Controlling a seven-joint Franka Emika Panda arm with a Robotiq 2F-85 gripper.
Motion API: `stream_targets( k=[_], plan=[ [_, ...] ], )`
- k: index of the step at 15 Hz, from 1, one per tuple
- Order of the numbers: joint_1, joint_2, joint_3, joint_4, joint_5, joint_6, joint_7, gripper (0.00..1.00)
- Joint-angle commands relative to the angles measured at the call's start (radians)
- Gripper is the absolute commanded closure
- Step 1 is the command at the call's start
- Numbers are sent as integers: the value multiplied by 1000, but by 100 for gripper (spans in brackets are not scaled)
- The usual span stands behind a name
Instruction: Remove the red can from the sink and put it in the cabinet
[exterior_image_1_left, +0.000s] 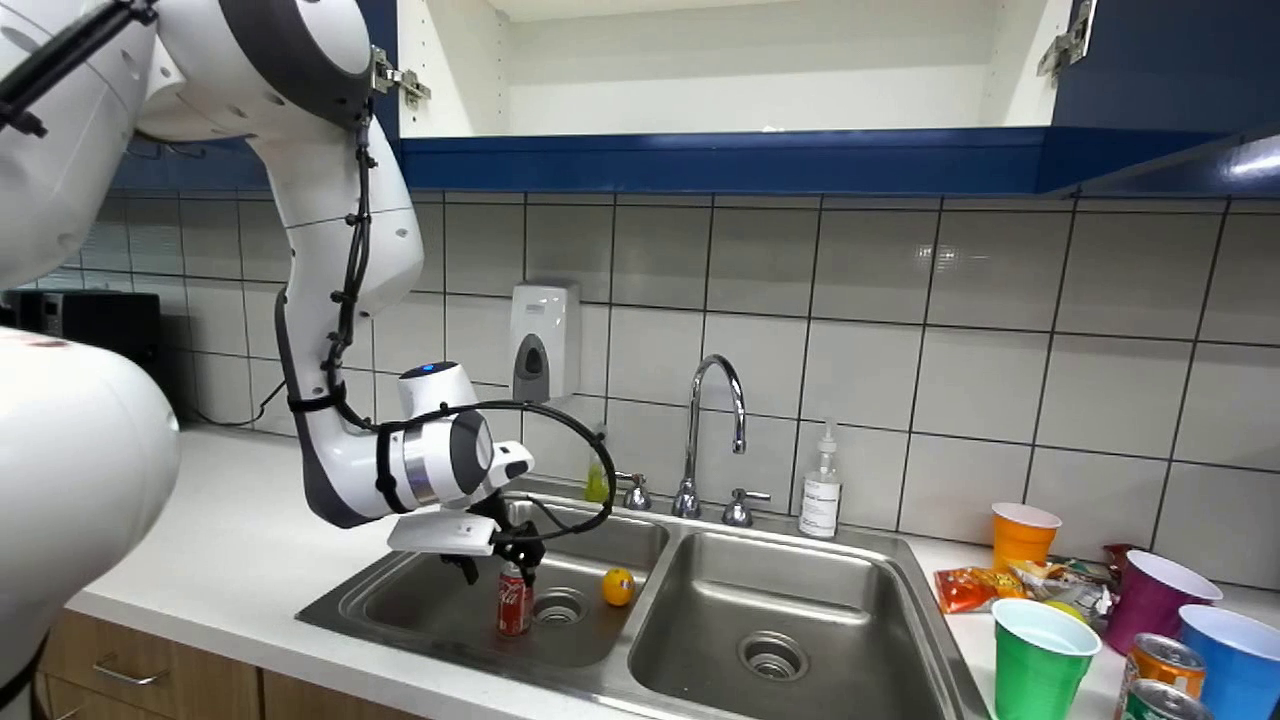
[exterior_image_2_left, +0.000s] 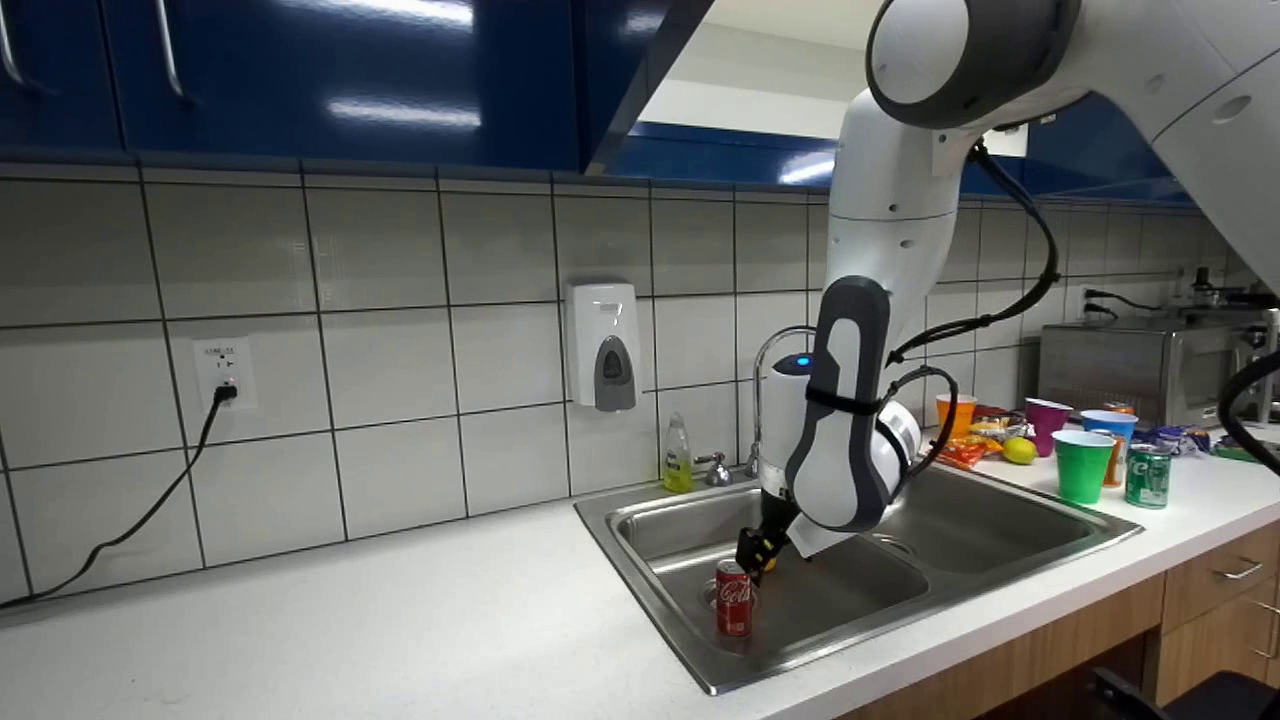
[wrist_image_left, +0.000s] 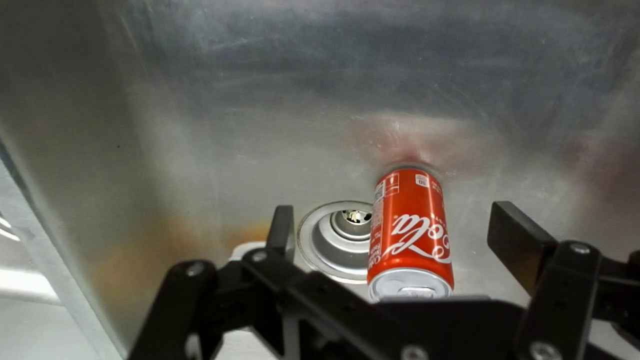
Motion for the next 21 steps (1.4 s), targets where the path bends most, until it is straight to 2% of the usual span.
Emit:
stream_targets(
  k=[1, 4, 8, 14, 21],
  plan=[
    [87, 63, -46, 23, 150, 61, -55, 0],
    [118, 93, -43, 25, 290, 86, -94, 0],
    [143, 129, -29, 33, 410, 110, -134, 0],
    [162, 167, -30, 51, 492, 135, -163, 0],
    [156, 215, -20, 95, 522, 162, -190, 0]
  ],
)
